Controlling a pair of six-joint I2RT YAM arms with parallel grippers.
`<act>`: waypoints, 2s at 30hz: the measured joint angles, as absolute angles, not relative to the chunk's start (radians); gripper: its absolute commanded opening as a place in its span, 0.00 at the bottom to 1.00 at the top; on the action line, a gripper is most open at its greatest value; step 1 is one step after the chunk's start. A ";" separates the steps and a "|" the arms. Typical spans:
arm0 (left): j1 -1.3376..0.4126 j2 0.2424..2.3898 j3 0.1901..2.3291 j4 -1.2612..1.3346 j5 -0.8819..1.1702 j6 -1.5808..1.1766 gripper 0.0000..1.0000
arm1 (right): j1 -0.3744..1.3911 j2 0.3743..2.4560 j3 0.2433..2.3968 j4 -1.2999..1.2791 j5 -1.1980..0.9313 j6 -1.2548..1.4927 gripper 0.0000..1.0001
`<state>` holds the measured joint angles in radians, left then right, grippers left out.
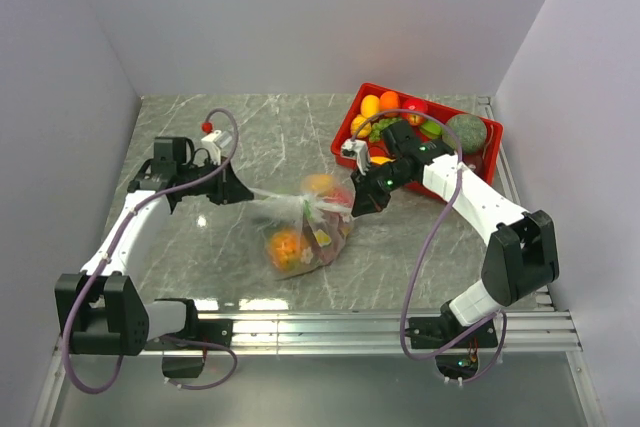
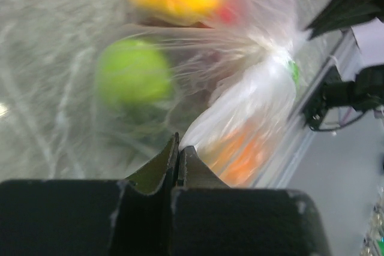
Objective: Place the fake fruits into the plastic bag and tie a complex knot
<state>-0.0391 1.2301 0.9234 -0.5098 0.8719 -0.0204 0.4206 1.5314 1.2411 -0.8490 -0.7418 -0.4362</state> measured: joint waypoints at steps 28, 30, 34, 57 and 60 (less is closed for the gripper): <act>0.097 1.168 0.923 -0.630 0.838 0.268 0.85 | 0.469 1.552 1.331 -0.900 -0.558 -0.390 0.87; 0.097 1.174 0.942 -0.643 0.828 0.282 0.87 | 0.513 1.552 1.341 -0.897 -0.516 -0.390 0.87; 0.097 1.209 0.988 -0.666 0.811 0.314 0.92 | 0.595 1.571 1.348 -0.903 -0.444 -0.391 0.87; 0.076 1.409 1.050 -0.652 0.821 0.418 0.66 | 0.691 1.726 1.386 -0.889 -0.235 -0.400 0.00; 0.070 1.409 1.042 -0.637 0.852 0.426 0.68 | 0.691 1.724 1.382 -0.883 -0.231 -0.392 0.00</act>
<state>0.0704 1.4094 1.0420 -0.6369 0.8520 0.4259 0.6914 1.7245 1.3823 -0.8825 -0.2310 -0.3916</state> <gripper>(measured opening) 0.673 0.028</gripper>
